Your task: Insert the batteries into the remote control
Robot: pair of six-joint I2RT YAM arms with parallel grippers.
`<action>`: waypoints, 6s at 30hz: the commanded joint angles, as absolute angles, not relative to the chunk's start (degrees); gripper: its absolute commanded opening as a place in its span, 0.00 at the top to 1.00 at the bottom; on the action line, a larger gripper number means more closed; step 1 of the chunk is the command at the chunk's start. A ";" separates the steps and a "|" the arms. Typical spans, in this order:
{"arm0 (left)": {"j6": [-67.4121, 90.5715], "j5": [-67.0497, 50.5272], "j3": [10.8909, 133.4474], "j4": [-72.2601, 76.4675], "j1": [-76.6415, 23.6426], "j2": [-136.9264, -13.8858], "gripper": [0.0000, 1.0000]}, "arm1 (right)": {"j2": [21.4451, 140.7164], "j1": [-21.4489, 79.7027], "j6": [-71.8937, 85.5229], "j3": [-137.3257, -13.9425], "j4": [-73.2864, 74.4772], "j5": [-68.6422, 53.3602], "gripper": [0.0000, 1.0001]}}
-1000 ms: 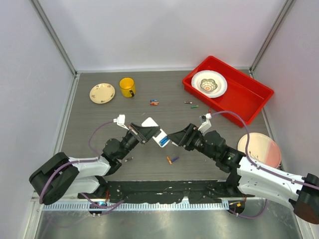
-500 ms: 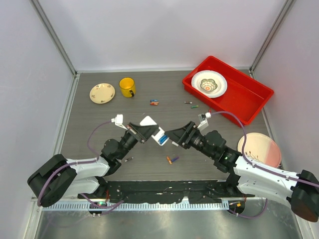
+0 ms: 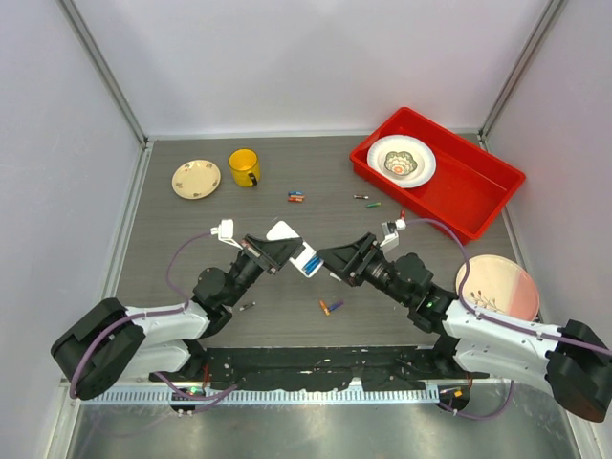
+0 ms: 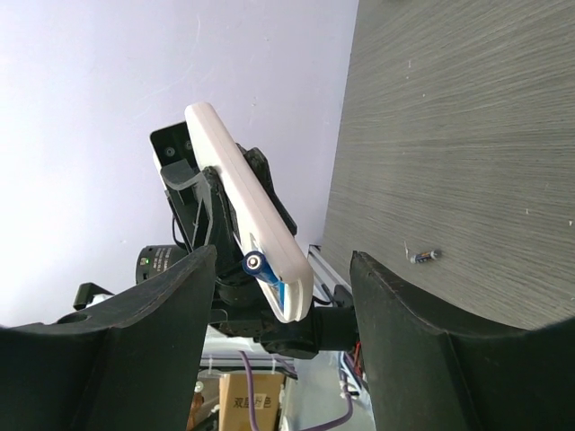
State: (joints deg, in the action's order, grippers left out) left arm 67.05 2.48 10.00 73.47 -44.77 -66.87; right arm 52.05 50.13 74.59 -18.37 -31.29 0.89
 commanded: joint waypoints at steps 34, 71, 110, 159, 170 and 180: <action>66.18 4.31 11.34 88.59 -44.74 -64.77 1.00 | 59.06 50.01 79.28 -17.31 -43.94 -3.16 0.50; 66.71 4.92 11.60 88.59 -44.65 -64.78 1.00 | 62.93 51.33 73.22 -22.58 -40.61 -6.59 0.79; 66.88 5.54 10.02 88.59 -44.74 -65.13 1.00 | 59.42 55.20 61.52 -32.26 -19.51 -1.04 0.59; 68.38 5.71 10.28 88.59 -44.74 -65.30 1.00 | 58.98 50.19 70.49 -21.71 -38.40 -5.45 0.60; 68.73 4.75 10.81 88.59 -44.74 -65.39 1.00 | 61.70 49.92 71.90 -21.53 -43.15 -6.41 0.50; 69.08 4.13 11.07 88.59 -44.65 -65.83 1.00 | 65.57 49.92 71.54 -22.24 -45.97 -9.14 0.82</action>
